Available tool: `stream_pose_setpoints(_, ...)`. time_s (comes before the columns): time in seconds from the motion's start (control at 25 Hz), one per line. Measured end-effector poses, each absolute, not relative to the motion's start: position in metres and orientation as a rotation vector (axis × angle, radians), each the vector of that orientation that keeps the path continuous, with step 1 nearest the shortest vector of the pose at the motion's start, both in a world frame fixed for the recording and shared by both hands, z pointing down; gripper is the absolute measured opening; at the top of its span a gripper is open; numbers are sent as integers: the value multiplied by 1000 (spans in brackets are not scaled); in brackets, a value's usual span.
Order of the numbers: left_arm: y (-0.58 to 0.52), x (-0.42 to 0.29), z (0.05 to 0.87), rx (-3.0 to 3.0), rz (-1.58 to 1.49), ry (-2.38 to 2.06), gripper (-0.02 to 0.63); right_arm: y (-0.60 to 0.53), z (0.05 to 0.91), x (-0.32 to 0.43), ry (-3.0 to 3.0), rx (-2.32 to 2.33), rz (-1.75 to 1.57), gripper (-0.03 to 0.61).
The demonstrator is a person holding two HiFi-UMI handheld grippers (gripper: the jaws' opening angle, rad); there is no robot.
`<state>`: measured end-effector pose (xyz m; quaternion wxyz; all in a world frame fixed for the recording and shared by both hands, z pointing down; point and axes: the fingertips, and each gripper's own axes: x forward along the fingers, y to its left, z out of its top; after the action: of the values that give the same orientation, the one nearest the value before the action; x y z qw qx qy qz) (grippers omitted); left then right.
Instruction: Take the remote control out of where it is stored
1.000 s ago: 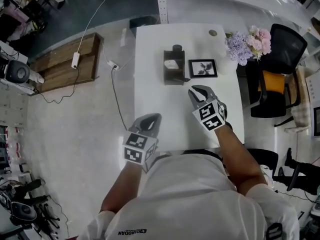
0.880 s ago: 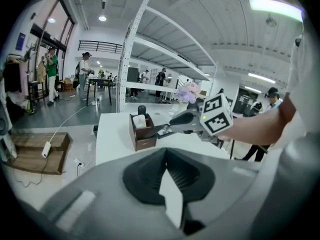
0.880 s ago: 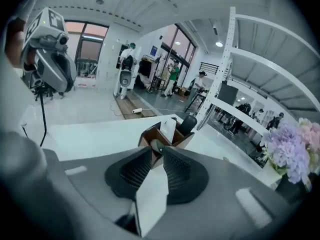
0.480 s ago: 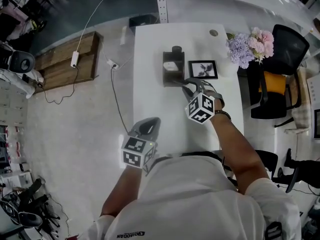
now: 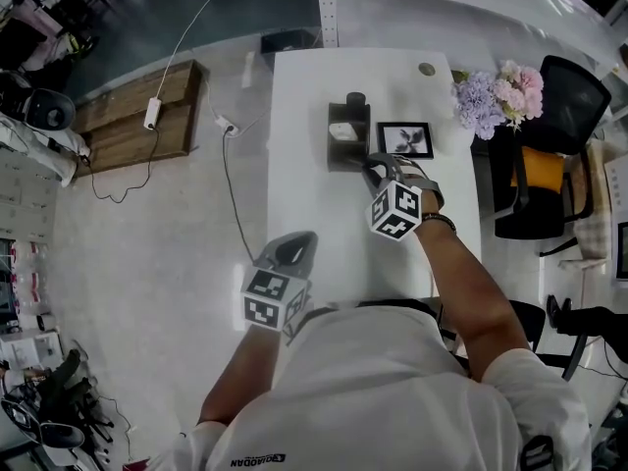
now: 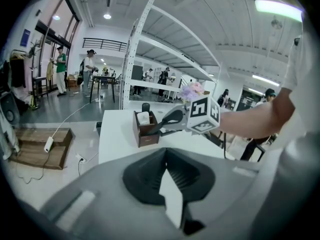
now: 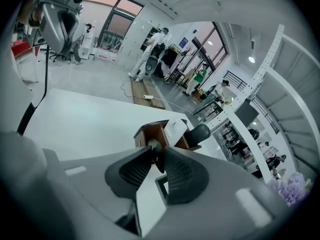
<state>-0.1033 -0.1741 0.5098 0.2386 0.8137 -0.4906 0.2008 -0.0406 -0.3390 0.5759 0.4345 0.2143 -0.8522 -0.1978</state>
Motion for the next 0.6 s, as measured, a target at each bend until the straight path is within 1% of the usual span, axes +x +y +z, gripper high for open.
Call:
stream_pose_setpoints(0.32, -171, -106, 504, 2248, 543, -1340, 3, -331, 538, -47, -2234, 567, -424, 74)
stream_pose_setpoints(0.6, -167, -103, 501, 2269, 543, -1339, 3, -319, 505, -37, -2336, 638, -336, 72)
